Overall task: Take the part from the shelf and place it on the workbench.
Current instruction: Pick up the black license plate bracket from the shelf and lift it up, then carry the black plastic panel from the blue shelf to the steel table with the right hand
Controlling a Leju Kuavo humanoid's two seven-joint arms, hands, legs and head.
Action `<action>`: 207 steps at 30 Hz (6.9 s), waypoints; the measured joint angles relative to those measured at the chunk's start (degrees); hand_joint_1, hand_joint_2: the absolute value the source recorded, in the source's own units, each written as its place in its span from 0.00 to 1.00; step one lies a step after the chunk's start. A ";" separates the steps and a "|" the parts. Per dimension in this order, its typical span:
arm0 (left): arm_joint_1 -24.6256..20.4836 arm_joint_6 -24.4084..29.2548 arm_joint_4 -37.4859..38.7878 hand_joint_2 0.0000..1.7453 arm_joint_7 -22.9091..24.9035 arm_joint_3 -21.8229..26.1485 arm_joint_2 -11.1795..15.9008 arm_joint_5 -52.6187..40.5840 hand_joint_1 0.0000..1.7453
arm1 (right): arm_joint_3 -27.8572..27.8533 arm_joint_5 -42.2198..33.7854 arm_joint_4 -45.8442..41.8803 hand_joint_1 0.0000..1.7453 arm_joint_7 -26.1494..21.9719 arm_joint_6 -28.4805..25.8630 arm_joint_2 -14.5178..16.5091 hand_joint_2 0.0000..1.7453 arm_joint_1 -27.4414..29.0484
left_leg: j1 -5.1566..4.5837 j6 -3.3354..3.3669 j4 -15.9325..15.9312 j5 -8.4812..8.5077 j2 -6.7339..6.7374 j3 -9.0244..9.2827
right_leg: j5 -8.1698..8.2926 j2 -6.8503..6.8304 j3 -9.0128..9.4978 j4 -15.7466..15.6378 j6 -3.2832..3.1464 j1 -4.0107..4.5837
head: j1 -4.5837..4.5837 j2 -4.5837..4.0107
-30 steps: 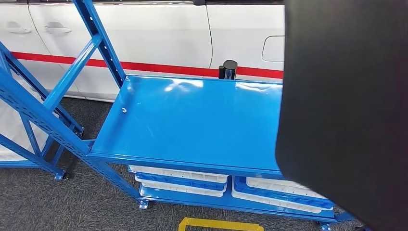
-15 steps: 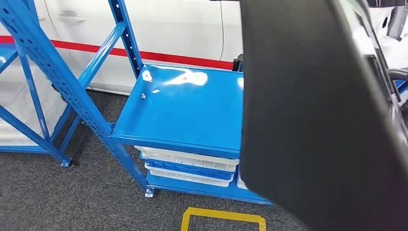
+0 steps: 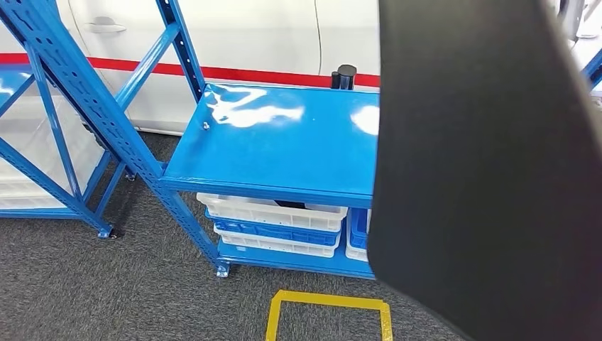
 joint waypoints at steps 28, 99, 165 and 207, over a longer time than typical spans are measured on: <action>0.35 -0.87 0.00 1.00 0.34 0.15 1.05 0.48 0.00 | 1.50 -2.43 2.21 1.00 -1.45 -1.14 0.86 1.00 0.02 | -0.06 0.25 -7.85 5.20 0.10 3.06 | -0.67 0.40 -0.98 1.20 4.19 -0.83 | 0.57 0.00; -0.50 -1.72 -0.52 1.00 -0.44 0.74 0.68 -1.04 0.00 | 0.57 -1.38 0.56 1.00 -0.99 -1.75 1.59 1.00 2.88 | 1.50 -0.87 -3.81 0.54 0.02 10.02 | 3.95 -0.11 -4.96 1.12 1.93 0.02 | 0.05 0.00; -1.87 -3.26 -1.34 1.00 -0.59 -0.90 1.54 -4.52 0.00 | -3.09 -1.94 1.52 1.00 -2.04 -4.92 -2.27 1.00 11.81 | 1.36 0.42 -9.67 5.67 -3.94 6.23 | -0.49 2.07 -1.13 1.48 5.55 -1.46 | 0.66 0.00; -2.74 -3.03 -1.51 1.00 -0.02 -0.53 1.75 -4.73 0.00 | -4.86 -3.26 1.00 1.00 -3.52 -4.40 -1.21 1.00 12.20 | 0.49 -0.73 8.58 -2.77 -0.09 -2.86 | 0.39 -2.85 -1.64 1.31 -0.10 0.46 | -0.24 0.00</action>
